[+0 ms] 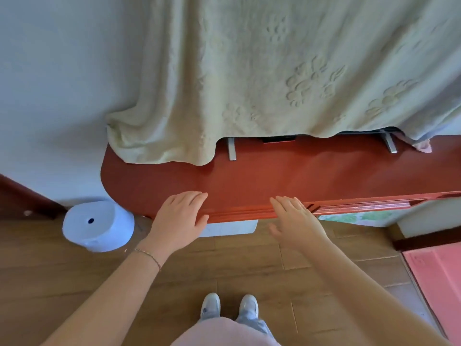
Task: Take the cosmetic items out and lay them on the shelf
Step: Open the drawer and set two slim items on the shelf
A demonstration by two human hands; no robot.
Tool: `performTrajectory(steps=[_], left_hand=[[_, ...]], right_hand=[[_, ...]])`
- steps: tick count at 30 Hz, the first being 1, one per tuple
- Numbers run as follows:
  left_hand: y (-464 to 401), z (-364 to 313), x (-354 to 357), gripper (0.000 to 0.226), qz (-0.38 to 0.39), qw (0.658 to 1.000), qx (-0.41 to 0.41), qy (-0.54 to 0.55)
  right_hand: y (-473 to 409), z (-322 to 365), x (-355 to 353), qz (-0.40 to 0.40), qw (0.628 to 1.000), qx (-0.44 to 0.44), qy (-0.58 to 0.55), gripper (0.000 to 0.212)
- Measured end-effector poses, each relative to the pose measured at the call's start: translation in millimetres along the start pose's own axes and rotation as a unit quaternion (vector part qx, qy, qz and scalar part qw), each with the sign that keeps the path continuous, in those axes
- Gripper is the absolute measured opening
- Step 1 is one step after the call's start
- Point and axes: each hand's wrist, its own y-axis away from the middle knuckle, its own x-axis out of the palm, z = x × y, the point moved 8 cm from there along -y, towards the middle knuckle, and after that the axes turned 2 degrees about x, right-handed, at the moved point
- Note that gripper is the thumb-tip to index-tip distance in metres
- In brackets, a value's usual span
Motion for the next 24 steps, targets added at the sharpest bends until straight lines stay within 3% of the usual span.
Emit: performTrajectory(steps=[3, 6, 7, 9, 10, 12, 14, 16, 21, 24], left_hand=[[8, 6, 7, 0.051, 0.016, 0.999, -0.037, 0.009], [16, 16, 15, 0.046, 0.021, 0.99, -0.108, 0.084], [20, 18, 16, 0.043, 0.006, 0.983, -0.137, 0.119], [32, 22, 20, 0.032, -0.039, 0.949, -0.225, 0.219], [39, 25, 30, 0.027, -0.056, 0.909, -0.289, 0.295], [54, 28, 63, 0.023, -0.084, 0.773, -0.426, 0.462], [70, 26, 105, 0.023, -0.117, 0.602, -0.541, 0.575], [81, 17, 149, 0.025, -0.109, 0.471, -0.609, 0.628], [71, 4, 221, 0.04, -0.12, 0.281, -0.631, 0.713], [55, 17, 242, 0.049, -0.176, 0.192, -0.623, 0.738]], right_hand=[[-14, 2, 9, 0.014, 0.999, -0.035, 0.012, 0.062], [-21, 2, 17, 0.012, 0.997, -0.077, -0.011, 0.057], [-22, -1, 20, 0.013, 0.995, -0.08, -0.052, 0.052], [-19, -13, 29, 0.039, 0.967, -0.02, -0.251, 0.036], [-17, -20, 39, 0.067, 0.92, 0.038, -0.385, 0.027], [-18, -34, 71, 0.112, 0.778, 0.161, -0.597, 0.02], [-20, -47, 116, 0.153, 0.661, 0.279, -0.679, 0.022], [-17, -55, 158, 0.189, 0.566, 0.383, -0.705, 0.023], [-34, -75, 224, 0.141, 0.451, 0.512, -0.717, 0.024], [-61, -77, 236, 0.069, 0.336, 0.518, -0.783, 0.021]])
